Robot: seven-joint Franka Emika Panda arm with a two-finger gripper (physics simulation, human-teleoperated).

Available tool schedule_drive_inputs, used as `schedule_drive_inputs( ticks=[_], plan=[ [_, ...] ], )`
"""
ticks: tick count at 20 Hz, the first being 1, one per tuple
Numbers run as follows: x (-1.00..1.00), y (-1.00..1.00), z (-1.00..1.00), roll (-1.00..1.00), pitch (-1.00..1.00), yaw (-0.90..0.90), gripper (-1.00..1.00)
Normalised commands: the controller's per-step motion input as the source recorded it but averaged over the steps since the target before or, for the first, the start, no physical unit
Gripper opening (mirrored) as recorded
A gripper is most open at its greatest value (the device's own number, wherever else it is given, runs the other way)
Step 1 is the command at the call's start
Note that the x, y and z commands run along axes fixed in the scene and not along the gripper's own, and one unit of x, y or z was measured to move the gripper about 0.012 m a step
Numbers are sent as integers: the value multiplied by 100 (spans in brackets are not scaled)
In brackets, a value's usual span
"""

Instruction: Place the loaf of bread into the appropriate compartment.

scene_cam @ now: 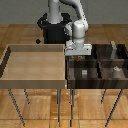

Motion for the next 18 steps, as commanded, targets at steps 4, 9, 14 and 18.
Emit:
schedule_drive_inputs(
  ticks=[4,9,14,18],
  plan=[
    [50,0,0,0,0,0,-100],
    [0,0,0,0,0,0,-100],
    [0,0,0,0,0,0,-100],
    [0,0,0,0,0,0,100]
  ],
)
